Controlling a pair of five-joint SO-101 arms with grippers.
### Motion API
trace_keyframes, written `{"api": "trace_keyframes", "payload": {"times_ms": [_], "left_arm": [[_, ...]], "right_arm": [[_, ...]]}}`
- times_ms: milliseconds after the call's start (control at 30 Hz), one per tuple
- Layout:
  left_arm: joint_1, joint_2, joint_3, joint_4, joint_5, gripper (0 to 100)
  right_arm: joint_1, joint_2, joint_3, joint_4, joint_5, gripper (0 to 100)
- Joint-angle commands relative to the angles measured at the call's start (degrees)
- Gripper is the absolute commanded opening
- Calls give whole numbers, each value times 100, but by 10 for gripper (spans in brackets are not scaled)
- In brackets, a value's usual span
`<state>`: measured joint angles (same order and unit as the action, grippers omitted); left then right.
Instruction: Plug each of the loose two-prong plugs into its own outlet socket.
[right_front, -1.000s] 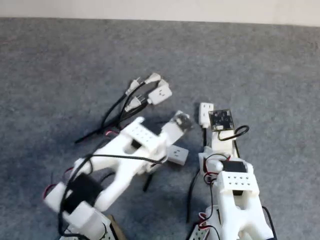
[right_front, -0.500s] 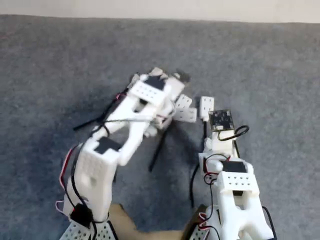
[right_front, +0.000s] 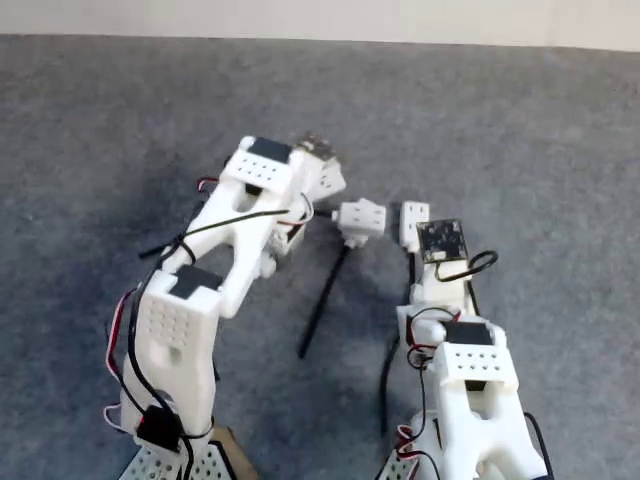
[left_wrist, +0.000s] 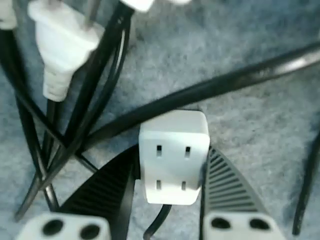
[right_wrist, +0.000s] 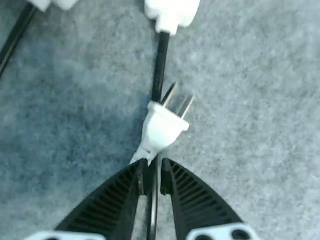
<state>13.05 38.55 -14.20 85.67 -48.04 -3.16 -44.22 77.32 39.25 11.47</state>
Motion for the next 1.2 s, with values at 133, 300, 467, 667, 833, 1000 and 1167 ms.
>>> {"api": "trace_keyframes", "payload": {"times_ms": [133,300,467,667,833,1000,1167], "left_arm": [[57,-1095,1991,-466,-571,3],[233,-2914,3178,-1011,-642,3],[189,-4347,3301,-818,-677,3],[233,-4514,3820,-519,-1064,3],[444,-4567,4620,-686,-1530,3],[980,-5042,5402,-791,-2233,3],[1393,-5552,5877,-1292,-2277,3]], "right_arm": [[-13,40,-4,-251,-26,60],[-13,40,-4,-259,-26,60],[-13,40,-4,-251,-35,60],[-13,40,-4,-251,-35,60],[-40,40,-4,-251,-44,60],[-251,40,110,-251,-26,60],[-251,40,119,-251,-26,60]]}}
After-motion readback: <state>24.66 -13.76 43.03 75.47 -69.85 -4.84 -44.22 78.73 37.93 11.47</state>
